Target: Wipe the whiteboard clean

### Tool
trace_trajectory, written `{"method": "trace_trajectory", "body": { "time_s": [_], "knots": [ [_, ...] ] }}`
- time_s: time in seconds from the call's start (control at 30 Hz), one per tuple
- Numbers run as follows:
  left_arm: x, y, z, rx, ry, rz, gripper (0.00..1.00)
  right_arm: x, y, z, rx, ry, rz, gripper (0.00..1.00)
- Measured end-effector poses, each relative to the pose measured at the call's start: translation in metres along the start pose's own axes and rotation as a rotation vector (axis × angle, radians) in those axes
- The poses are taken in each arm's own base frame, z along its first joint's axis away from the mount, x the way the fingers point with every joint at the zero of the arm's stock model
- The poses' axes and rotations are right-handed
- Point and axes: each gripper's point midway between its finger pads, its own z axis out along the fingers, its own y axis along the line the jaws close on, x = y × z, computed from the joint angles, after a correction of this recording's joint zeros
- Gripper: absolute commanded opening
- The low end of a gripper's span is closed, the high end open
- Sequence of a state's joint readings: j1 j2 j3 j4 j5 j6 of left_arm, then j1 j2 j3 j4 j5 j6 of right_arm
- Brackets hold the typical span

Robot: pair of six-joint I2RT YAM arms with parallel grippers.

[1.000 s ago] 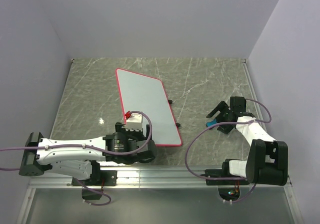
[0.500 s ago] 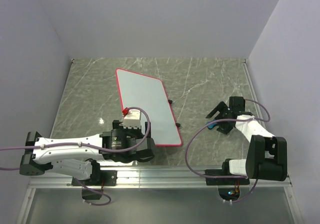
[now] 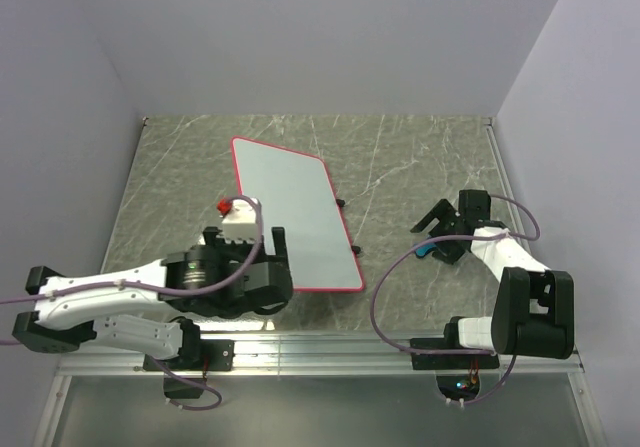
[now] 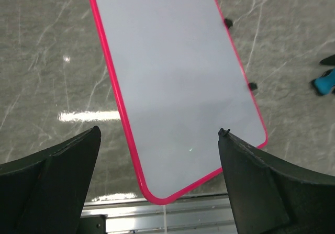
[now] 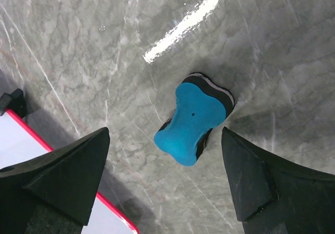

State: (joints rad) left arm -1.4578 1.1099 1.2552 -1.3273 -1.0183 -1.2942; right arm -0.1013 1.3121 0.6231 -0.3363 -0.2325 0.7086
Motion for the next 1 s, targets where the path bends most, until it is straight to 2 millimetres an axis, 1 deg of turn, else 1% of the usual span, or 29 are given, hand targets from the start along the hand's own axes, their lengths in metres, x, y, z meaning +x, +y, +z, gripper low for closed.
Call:
{"method": "trace_trajectory", "body": {
  "time_s": [0.07, 0.1, 0.13, 0.17, 0.23, 0.3, 0.33, 0.37, 0.47, 0.5, 0.57, 0.63, 0.67, 0.73, 0.77, 0.83, 0.87, 0.9, 0.93, 1.0],
  "knots": [
    [-0.016, 0.005, -0.006, 0.017, -0.036, -0.039, 1.0, 0.0, 0.001, -0.001, -0.006, 0.004, 0.0, 0.94],
    [-0.03, 0.009, -0.01, 0.028, -0.074, -0.063, 0.99, 0.0, 0.004, -0.002, -0.015, 0.005, 0.001, 0.94],
    [-0.036, 0.011, -0.012, 0.031, -0.092, -0.071, 1.0, -0.002, 0.008, -0.003, -0.027, 0.004, 0.002, 0.94],
    [-0.049, 0.015, -0.014, 0.036, -0.141, -0.077, 1.0, -0.004, 0.013, -0.006, -0.042, 0.002, 0.004, 0.94],
    [-0.07, 0.015, -0.017, 0.047, -0.221, -0.074, 0.99, -0.012, 0.03, -0.015, -0.093, -0.01, 0.006, 0.94],
    [-0.095, 0.011, -0.016, 0.051, -0.304, -0.084, 1.0, -0.024, 0.056, -0.031, -0.17, -0.039, -0.007, 0.94],
    [-0.103, 0.01, -0.012, 0.044, -0.332, -0.073, 1.0, -0.029, 0.067, -0.038, -0.202, -0.053, -0.014, 0.94],
    [-0.11, 0.008, -0.006, 0.046, -0.344, -0.06, 0.99, -0.036, 0.085, -0.05, -0.249, -0.074, -0.033, 0.94],
    [-0.139, 0.019, 0.024, -0.034, -0.374, -0.005, 0.99, -0.044, 0.132, -0.085, -0.383, -0.117, -0.11, 0.95],
    [-0.152, 0.026, 0.037, -0.078, -0.378, 0.001, 0.99, -0.046, 0.15, -0.1, -0.429, -0.133, -0.144, 0.95],
    [-0.178, 0.034, 0.063, -0.147, -0.376, 0.015, 0.99, -0.045, 0.178, -0.126, -0.509, -0.158, -0.205, 0.96],
    [-0.199, 0.045, 0.097, -0.22, -0.344, 0.021, 0.99, -0.043, 0.201, -0.151, -0.576, -0.177, -0.255, 0.96],
    [-0.207, 0.051, 0.113, -0.247, -0.329, 0.015, 0.99, -0.042, 0.209, -0.163, -0.608, -0.187, -0.276, 0.97],
    [-0.216, 0.071, 0.138, -0.281, -0.298, -0.016, 0.99, -0.043, 0.215, -0.18, -0.638, -0.207, -0.294, 0.97],
    [-0.219, 0.089, 0.15, -0.312, -0.285, -0.044, 0.99, -0.042, 0.216, -0.188, -0.649, -0.221, -0.3, 0.97],
    [-0.22, 0.121, 0.155, -0.375, -0.271, -0.081, 1.0, -0.041, 0.215, -0.201, -0.661, -0.24, -0.309, 0.98],
    [-0.223, 0.133, 0.155, -0.4, -0.274, -0.101, 0.99, -0.039, 0.214, -0.206, -0.667, -0.247, -0.314, 0.98],
    [-0.224, 0.138, 0.154, -0.406, -0.279, -0.113, 0.99, -0.038, 0.214, -0.211, -0.673, -0.253, -0.317, 0.98],
    [-0.225, 0.138, 0.152, -0.4, -0.282, -0.12, 0.99, -0.036, 0.213, -0.216, -0.679, -0.257, -0.319, 0.98],
    [-0.225, 0.133, 0.152, -0.371, -0.28, -0.132, 0.99, -0.033, 0.212, -0.222, -0.691, -0.26, -0.325, 0.98]
  ]
}}
